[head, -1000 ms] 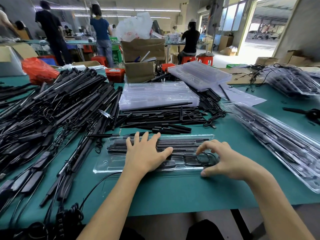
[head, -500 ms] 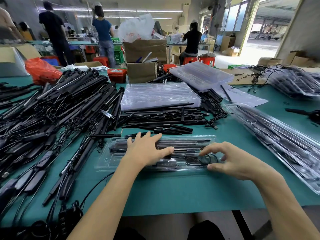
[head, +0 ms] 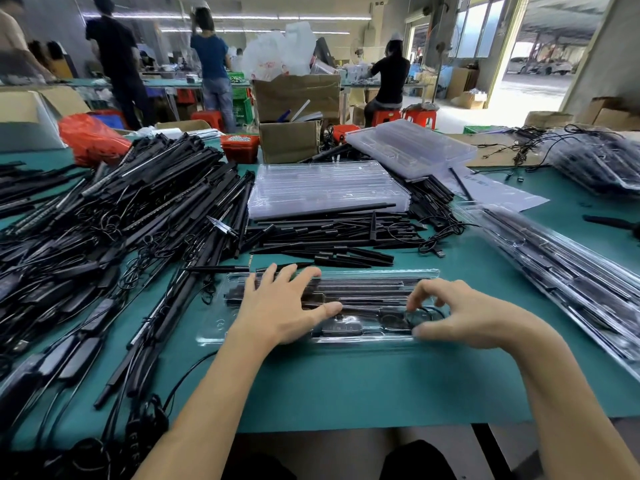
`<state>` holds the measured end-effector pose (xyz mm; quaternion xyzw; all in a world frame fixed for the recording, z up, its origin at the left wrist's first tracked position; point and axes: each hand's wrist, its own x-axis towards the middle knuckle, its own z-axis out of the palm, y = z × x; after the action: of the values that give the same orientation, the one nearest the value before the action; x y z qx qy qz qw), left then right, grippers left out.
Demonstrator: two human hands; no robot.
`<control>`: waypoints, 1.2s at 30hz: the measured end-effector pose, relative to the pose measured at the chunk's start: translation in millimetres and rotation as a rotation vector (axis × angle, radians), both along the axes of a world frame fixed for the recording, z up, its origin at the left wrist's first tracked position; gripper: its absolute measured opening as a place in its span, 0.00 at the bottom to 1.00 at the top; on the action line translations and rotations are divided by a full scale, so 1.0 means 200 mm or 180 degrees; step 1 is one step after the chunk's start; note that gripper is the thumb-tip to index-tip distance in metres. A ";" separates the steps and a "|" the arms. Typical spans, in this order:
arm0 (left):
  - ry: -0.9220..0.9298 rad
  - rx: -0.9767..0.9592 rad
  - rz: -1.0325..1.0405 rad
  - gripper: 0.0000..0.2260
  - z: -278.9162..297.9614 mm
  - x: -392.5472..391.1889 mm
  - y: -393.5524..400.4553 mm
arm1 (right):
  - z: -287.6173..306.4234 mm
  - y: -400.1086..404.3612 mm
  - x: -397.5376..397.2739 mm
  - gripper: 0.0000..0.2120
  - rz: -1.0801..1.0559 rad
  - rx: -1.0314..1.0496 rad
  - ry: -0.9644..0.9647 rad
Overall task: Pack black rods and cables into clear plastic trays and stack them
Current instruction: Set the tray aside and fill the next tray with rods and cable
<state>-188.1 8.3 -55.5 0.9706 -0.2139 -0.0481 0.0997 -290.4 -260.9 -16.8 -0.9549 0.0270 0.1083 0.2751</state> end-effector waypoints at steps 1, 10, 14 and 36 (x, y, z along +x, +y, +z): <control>-0.0016 0.0011 0.0004 0.35 -0.01 -0.01 0.00 | 0.01 0.03 0.02 0.11 -0.0119 -0.0022 -0.0079; 0.0098 -0.0179 -0.0151 0.37 -0.02 -0.05 -0.08 | -0.06 0.36 0.21 0.21 -0.0163 -0.0342 -0.0826; 0.0466 -0.0079 -0.0353 0.48 0.00 -0.05 -0.07 | -0.08 0.34 0.23 0.21 -0.0010 -0.0314 -0.0378; 0.0357 0.0351 -0.0317 0.48 -0.01 -0.07 -0.09 | 0.02 0.35 0.34 0.42 -0.0057 -0.0893 0.0501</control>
<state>-201.9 -9.1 -57.4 0.9585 -0.2530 -0.1190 0.0554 -222.9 -190.1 -13.6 -0.9723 0.0719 0.1754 0.1369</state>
